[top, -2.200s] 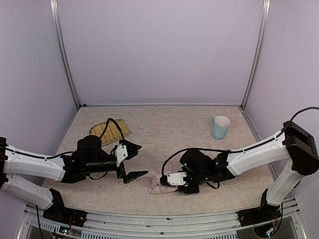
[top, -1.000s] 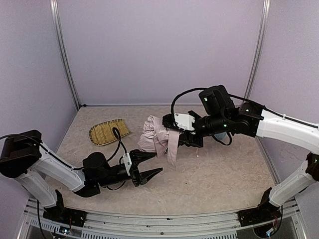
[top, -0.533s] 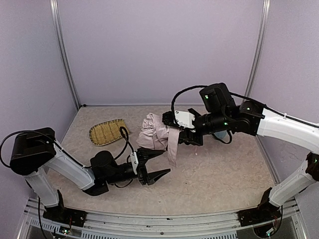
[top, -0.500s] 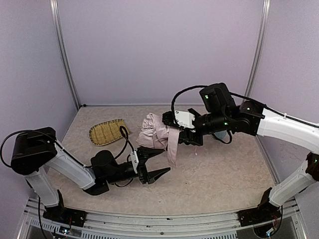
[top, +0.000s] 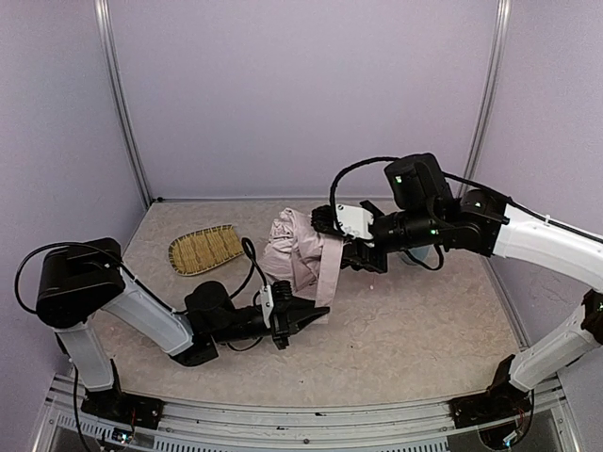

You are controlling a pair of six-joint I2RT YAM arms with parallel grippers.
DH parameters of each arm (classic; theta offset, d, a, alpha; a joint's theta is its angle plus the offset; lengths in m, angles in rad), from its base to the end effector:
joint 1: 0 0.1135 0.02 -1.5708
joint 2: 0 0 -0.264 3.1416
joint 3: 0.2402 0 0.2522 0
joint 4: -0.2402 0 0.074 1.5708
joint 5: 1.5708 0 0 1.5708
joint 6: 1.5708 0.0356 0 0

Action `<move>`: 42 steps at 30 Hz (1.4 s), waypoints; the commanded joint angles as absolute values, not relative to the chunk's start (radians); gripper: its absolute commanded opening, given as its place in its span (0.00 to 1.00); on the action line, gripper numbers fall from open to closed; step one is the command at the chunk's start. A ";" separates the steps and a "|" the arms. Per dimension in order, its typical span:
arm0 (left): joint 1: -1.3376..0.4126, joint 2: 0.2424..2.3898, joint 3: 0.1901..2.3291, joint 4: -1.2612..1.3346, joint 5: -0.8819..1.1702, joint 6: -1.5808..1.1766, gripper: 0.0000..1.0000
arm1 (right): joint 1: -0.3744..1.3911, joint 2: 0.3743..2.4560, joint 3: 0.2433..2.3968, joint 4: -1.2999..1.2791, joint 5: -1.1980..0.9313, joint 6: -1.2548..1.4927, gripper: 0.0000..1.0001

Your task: Put away the umbrella

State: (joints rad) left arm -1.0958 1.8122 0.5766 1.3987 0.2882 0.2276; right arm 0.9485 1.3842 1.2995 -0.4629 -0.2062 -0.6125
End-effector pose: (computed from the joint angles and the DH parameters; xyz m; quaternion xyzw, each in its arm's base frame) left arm 0.1406 -0.2955 0.1758 0.4799 0.4380 -0.4016 0.6454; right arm 0.1766 0.2587 0.3553 -0.6461 0.5808 0.1699 0.4651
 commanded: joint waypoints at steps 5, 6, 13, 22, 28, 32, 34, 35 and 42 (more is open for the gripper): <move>-1.043 1.760 0.459 1.441 0.385 0.122 0.00 | 0.943 1.302 1.323 -0.430 -0.180 -0.601 0.00; -1.033 1.744 0.440 1.433 0.375 0.121 0.00 | 0.938 1.291 1.326 -0.438 -0.174 -0.598 0.00; -0.935 1.618 0.366 1.168 0.372 0.225 0.00 | 0.909 1.206 1.330 -0.496 -0.194 -0.603 0.00; -0.818 1.701 0.476 1.085 0.496 0.391 0.00 | 0.961 1.187 1.318 -0.576 -0.596 -0.736 0.00; -0.757 1.800 0.585 1.113 0.575 0.472 0.00 | 1.054 1.229 1.282 -0.644 -0.788 -0.855 0.00; -0.692 1.846 0.646 1.208 0.628 0.484 0.00 | 1.150 1.295 1.247 -0.722 -0.751 -0.899 0.00; -0.668 1.855 0.696 1.188 0.649 0.501 0.00 | 1.178 1.347 1.229 -0.769 -0.710 -0.897 0.00; -0.662 1.856 0.722 1.161 0.654 0.520 0.00 | 1.187 1.375 1.213 -0.789 -0.683 -0.884 0.00; -0.649 1.767 0.792 1.000 0.694 0.641 0.00 | 1.209 1.486 0.959 -0.664 -0.513 -0.762 0.00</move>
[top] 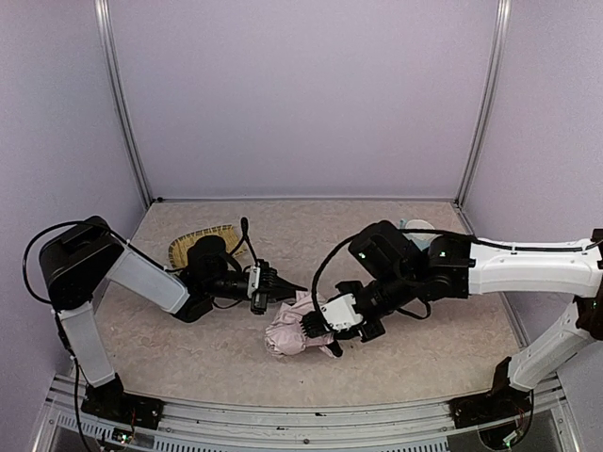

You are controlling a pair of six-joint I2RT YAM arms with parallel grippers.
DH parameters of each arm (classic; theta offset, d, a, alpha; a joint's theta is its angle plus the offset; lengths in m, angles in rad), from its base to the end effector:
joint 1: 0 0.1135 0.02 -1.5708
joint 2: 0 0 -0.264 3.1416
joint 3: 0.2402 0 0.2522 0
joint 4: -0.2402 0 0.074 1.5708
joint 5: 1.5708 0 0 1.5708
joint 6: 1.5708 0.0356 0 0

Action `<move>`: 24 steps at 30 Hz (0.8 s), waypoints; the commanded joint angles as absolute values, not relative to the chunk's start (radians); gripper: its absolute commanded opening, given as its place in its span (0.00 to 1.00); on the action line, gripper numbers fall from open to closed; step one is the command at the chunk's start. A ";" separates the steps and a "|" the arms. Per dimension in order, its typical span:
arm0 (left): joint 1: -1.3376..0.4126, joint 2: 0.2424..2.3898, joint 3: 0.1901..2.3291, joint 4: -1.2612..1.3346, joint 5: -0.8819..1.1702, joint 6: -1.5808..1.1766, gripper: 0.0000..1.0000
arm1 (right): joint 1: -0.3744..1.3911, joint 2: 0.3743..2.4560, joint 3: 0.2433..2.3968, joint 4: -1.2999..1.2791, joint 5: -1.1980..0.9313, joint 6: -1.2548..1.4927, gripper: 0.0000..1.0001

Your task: Put away the umbrella

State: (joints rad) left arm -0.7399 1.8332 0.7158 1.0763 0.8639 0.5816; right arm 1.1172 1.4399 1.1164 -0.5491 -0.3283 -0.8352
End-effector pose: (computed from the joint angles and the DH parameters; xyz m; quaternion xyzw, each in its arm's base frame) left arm 0.2378 -0.2538 0.1705 0.6310 0.3394 -0.3508 0.6030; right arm 0.1238 0.2802 0.2718 -0.7993 0.4730 0.1995 0.3125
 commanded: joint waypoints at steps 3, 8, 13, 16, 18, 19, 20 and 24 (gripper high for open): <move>-0.666 1.715 0.768 0.985 0.708 0.654 0.00 | 1.209 1.555 0.880 -0.596 -0.448 -0.715 0.00; -0.715 1.696 0.729 0.969 0.632 0.713 0.00 | 1.189 1.725 0.857 -0.582 -0.378 -0.654 0.00; -0.722 1.767 0.678 1.057 0.563 0.695 0.00 | 1.161 1.789 0.838 -0.575 -0.347 -0.632 0.00; -0.716 1.826 0.687 1.058 0.496 0.693 0.00 | 1.138 1.795 0.843 -0.573 -0.326 -0.620 0.00; -0.709 1.866 0.698 1.062 0.434 0.672 0.01 | 1.126 1.805 0.846 -0.577 -0.300 -0.618 0.00; -0.708 1.882 0.705 1.065 0.387 0.652 0.04 | 1.123 1.813 0.847 -0.579 -0.287 -0.615 0.00; -0.699 1.900 0.713 1.065 0.366 0.619 0.06 | 1.121 1.820 0.849 -0.583 -0.277 -0.613 0.00; -0.666 1.909 0.737 1.128 0.246 0.478 0.31 | 1.108 1.852 0.847 -0.581 -0.255 -0.594 0.00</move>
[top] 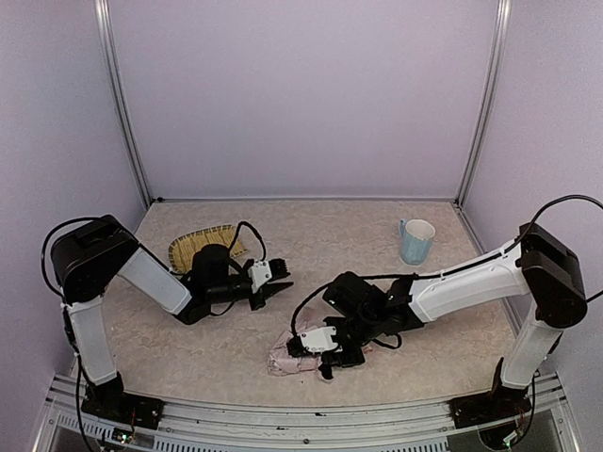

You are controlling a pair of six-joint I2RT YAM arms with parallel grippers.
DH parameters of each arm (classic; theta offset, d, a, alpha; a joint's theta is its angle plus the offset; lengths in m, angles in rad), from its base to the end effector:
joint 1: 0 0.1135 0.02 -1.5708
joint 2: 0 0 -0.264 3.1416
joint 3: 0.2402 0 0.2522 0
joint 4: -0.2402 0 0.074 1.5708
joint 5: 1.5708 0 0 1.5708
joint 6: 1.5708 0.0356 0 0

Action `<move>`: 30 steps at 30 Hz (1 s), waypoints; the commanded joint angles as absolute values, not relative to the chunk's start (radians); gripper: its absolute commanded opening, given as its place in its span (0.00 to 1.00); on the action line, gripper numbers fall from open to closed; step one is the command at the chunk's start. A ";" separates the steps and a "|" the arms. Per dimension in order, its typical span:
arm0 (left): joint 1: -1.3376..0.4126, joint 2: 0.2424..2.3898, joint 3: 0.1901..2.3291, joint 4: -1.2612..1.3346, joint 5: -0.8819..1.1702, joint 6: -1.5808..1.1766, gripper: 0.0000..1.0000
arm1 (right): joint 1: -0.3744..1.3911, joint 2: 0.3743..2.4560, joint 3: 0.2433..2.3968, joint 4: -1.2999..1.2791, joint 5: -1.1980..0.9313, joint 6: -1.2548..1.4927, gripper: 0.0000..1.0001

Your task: Put away the umbrella

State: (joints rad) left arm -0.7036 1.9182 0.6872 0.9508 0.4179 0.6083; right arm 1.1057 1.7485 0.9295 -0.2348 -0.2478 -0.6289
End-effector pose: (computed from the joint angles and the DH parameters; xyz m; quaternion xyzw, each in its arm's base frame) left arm 0.2579 -0.2378 0.1213 0.5755 0.5433 -0.1936 0.5798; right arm 0.1408 0.3001 0.1411 -0.7520 0.5965 0.1760 0.2183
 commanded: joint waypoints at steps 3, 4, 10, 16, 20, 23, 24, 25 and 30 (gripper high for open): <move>-0.672 1.851 0.731 1.137 0.129 0.432 0.50 | 1.103 1.863 0.852 -0.588 -0.240 -0.586 0.00; -0.678 1.812 0.703 1.151 0.087 0.403 0.59 | 1.102 1.864 0.855 -0.588 -0.238 -0.581 0.00; -0.808 1.388 0.432 1.125 0.094 0.355 0.69 | 1.087 1.862 0.864 -0.601 -0.281 -0.575 0.00; -1.135 1.160 0.300 0.783 0.069 0.362 0.66 | 1.045 1.874 0.900 -0.643 -0.387 -0.575 0.00; -1.239 1.229 0.254 0.781 -0.041 0.417 0.76 | 1.012 1.903 0.935 -0.700 -0.475 -0.584 0.00; -1.278 1.400 0.326 0.761 -0.179 0.541 0.85 | 0.997 1.939 0.954 -0.728 -0.484 -0.575 0.00; -1.281 1.451 0.342 0.779 -0.213 0.591 0.86 | 0.994 1.953 0.959 -0.735 -0.491 -0.571 0.00; -1.282 1.500 0.362 0.796 -0.240 0.643 0.87 | 0.992 1.967 0.962 -0.743 -0.495 -0.566 0.00; -1.247 1.615 0.448 0.736 -0.127 0.691 0.94 | 0.989 2.007 0.975 -0.757 -0.511 -0.553 0.00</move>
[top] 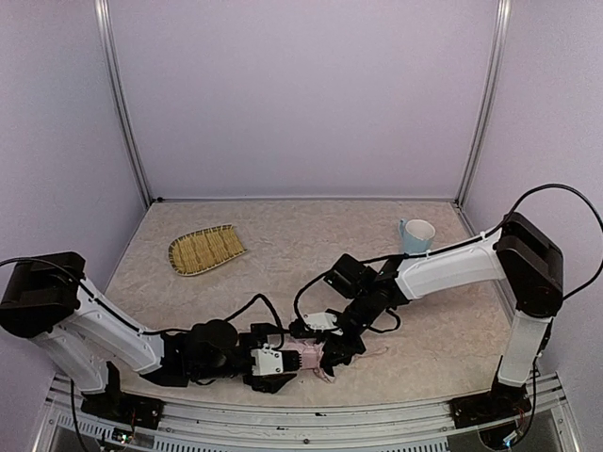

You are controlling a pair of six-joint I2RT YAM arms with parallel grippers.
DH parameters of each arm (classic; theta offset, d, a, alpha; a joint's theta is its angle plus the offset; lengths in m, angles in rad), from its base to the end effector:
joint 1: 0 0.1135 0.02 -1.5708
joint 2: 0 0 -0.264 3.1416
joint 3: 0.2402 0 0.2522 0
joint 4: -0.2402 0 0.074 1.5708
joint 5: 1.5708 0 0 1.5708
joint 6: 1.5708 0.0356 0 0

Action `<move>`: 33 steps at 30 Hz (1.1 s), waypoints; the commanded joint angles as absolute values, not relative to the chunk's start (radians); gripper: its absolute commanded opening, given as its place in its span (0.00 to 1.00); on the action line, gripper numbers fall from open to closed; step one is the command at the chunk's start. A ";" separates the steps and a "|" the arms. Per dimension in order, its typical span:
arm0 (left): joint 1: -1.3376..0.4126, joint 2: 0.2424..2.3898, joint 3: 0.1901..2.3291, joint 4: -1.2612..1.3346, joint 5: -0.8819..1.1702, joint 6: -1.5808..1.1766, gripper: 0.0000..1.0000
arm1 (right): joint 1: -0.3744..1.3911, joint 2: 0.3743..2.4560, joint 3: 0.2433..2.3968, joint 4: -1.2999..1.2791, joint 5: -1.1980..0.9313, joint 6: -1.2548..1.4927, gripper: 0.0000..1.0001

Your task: Put away the umbrella

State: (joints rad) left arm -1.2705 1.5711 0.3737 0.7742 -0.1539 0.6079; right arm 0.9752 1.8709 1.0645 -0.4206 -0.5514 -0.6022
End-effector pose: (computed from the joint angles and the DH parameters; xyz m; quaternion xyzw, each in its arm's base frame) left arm 0.0836 -0.2514 0.1265 0.6512 0.5281 -0.1150 0.5328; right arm 0.1787 0.2969 0.1322 -0.7054 0.6351 0.2941 0.1120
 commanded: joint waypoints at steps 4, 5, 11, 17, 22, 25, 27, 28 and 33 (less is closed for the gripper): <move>-1.209 1.668 0.531 0.525 -0.037 0.629 0.86 | 0.980 1.999 0.990 -0.758 -0.504 -0.535 0.00; -1.207 1.680 0.548 0.472 -0.038 0.621 0.82 | 0.977 1.992 0.995 -0.757 -0.502 -0.531 0.00; -1.197 1.715 0.588 0.299 -0.002 0.576 0.76 | 0.971 1.957 1.032 -0.704 -0.469 -0.496 0.00; -1.172 1.753 0.599 0.257 0.070 0.539 0.50 | 0.970 1.932 1.046 -0.649 -0.431 -0.455 0.08; -1.167 1.745 0.589 0.245 0.128 0.535 0.15 | 0.969 1.828 1.027 -0.599 -0.377 -0.397 0.36; -1.169 1.748 0.575 0.265 0.134 0.540 0.09 | 0.971 1.735 0.996 -0.533 -0.362 -0.377 0.50; -1.171 1.758 0.576 0.269 0.131 0.544 0.08 | 0.970 1.672 0.974 -0.488 -0.375 -0.373 0.60; -1.173 1.765 0.577 0.268 0.129 0.547 0.07 | 0.970 1.641 0.965 -0.473 -0.385 -0.373 0.61; -1.179 1.793 0.584 0.260 0.141 0.562 0.04 | 0.960 1.499 0.967 -0.500 -0.472 -0.400 0.95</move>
